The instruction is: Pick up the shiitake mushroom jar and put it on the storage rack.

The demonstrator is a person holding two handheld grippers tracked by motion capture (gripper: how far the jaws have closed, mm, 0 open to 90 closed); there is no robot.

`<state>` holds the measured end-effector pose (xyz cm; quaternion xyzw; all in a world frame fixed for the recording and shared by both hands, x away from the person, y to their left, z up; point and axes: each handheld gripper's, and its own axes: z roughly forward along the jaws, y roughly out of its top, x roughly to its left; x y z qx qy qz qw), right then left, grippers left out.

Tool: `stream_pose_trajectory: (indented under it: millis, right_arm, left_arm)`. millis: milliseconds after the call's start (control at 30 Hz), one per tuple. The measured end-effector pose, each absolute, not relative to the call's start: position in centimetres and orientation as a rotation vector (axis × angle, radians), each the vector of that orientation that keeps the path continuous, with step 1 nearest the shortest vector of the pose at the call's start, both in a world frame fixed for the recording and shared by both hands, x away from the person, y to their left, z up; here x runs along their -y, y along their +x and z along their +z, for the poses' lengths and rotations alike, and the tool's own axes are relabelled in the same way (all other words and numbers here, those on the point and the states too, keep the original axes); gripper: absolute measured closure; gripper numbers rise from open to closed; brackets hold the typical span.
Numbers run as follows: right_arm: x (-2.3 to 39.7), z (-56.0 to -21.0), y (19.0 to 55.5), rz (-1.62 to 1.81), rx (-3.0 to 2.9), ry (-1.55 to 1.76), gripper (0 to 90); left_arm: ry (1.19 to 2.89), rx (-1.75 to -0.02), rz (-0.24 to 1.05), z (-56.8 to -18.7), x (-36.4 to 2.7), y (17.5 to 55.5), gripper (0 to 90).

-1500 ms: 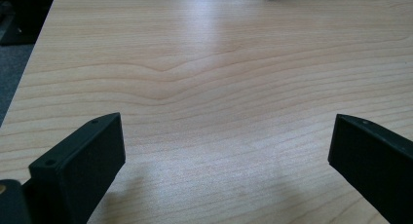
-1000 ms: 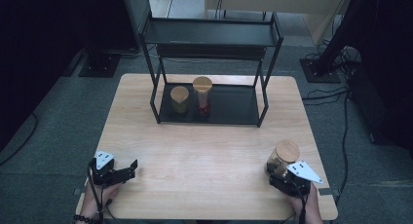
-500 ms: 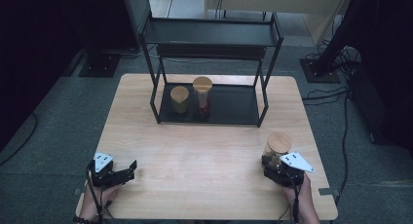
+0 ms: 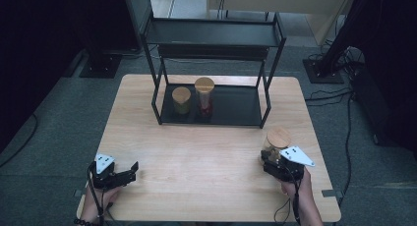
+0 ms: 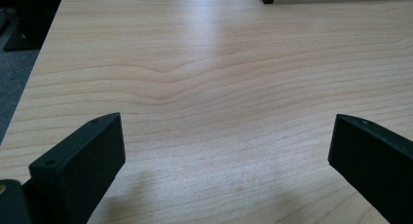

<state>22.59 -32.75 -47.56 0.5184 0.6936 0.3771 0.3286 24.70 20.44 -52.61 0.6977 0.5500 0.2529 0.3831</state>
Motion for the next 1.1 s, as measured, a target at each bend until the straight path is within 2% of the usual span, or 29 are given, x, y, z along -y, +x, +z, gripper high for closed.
stream_pose_trajectory:
  millis: [1100]
  right_arm:
    - [30.1,-45.5,26.6,1.014,-1.842,1.322,24.5]
  left_arm:
    - [1.772,-1.402,0.628,-52.6,-20.6,24.7,0.2]
